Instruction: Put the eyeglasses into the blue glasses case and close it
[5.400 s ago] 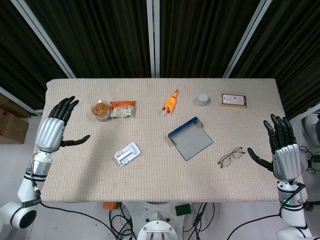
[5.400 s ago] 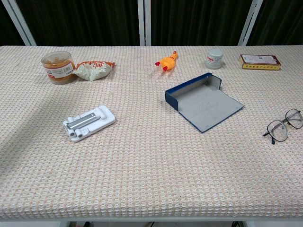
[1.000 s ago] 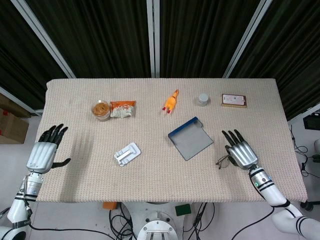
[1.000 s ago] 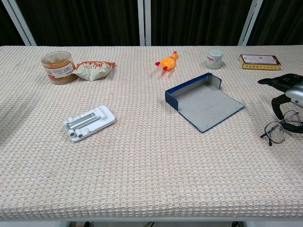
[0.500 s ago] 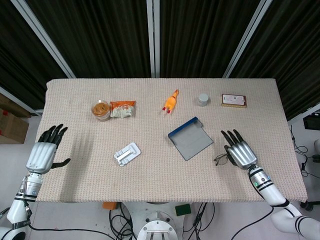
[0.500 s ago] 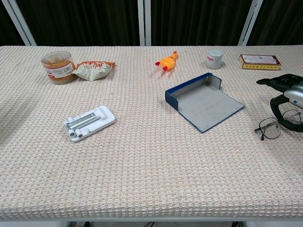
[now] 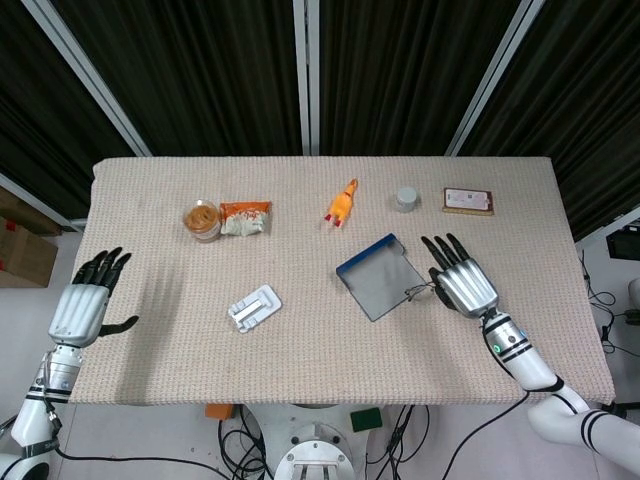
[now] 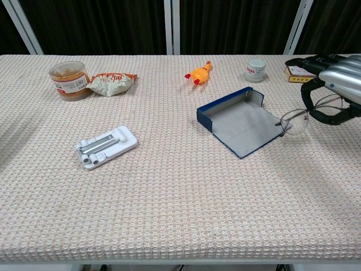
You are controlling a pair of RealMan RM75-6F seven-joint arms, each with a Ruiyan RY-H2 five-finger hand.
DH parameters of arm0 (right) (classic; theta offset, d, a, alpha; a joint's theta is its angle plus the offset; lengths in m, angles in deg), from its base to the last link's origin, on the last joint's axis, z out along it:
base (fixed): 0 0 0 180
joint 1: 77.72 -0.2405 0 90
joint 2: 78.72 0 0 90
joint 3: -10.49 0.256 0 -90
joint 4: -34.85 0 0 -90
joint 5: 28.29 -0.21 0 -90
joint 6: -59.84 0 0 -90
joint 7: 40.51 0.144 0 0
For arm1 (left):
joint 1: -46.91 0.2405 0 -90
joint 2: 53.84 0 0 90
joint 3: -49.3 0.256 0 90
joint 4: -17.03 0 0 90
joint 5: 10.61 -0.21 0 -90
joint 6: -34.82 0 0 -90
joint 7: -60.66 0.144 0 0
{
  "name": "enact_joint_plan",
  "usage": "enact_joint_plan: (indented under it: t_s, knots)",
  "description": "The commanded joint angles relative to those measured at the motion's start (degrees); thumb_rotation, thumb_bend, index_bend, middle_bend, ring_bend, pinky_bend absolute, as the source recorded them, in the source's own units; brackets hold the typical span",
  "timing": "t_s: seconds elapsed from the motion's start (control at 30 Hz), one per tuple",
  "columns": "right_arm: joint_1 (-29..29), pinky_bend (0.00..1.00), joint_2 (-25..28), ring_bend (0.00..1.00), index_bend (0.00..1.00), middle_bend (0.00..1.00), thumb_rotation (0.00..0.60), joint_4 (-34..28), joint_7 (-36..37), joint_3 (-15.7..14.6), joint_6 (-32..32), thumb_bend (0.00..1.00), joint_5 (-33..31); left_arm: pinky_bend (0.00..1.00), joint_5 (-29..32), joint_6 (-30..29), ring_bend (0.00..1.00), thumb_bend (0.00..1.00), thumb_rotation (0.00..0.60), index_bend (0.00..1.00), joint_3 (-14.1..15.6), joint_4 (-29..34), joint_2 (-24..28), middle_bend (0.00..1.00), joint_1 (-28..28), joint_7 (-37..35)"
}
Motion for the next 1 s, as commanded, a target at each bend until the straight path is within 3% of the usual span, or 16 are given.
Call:
enact_joint_plan:
  t_s: [0.03,0.4,1.0]
  knots:
    - [-3.1,0.00,-0.8,0.00,0.66,0.00,0.600,-1.4,-1.7,2.2,3.0,0.48,-1.3,0.14,0.1,0.0,0.00,0.12,0.551,0.00,0.0,-0.5,0.0,0.03,0.1,-0.5]
    - [-11.0,0.00,-7.4,0.00,0.66,0.00,0.600,0.8,-5.6,5.4,10.9,0.48,-4.5,0.14,0.7,0.7,0.00,0.12,0.553,0.00,-0.2,-3.0,0.0,0.03,0.2,-3.3]
    - [-13.4,0.00,-12.2,0.00,0.66,0.00,0.600,6.2,-6.3,3.9,13.0,0.48,-6.7,0.14,0.5,1.8,0.00,0.12,0.545,0.00,-0.3,-5.5,-1.4,0.00,-0.4,-5.1]
